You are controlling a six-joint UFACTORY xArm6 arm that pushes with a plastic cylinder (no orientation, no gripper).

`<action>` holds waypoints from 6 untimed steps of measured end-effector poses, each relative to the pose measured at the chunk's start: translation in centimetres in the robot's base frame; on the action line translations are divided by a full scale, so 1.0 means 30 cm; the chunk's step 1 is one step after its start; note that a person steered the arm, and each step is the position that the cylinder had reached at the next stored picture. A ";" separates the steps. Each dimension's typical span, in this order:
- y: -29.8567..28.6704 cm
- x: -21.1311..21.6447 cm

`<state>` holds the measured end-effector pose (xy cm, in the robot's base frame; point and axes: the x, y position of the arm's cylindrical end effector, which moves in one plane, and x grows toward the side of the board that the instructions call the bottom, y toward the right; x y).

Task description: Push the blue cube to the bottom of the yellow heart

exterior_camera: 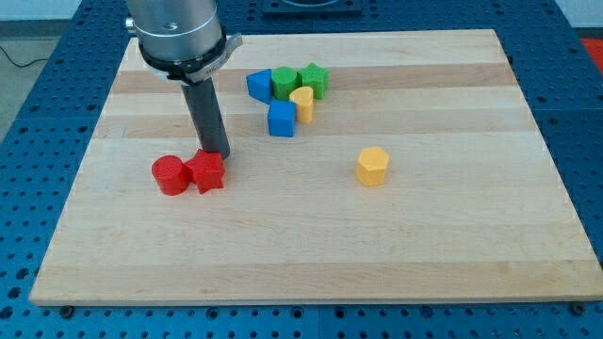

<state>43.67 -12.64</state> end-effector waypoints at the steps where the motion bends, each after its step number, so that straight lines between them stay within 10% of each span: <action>1: 0.003 -0.050; 6: 0.095 -0.182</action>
<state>38.21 -9.78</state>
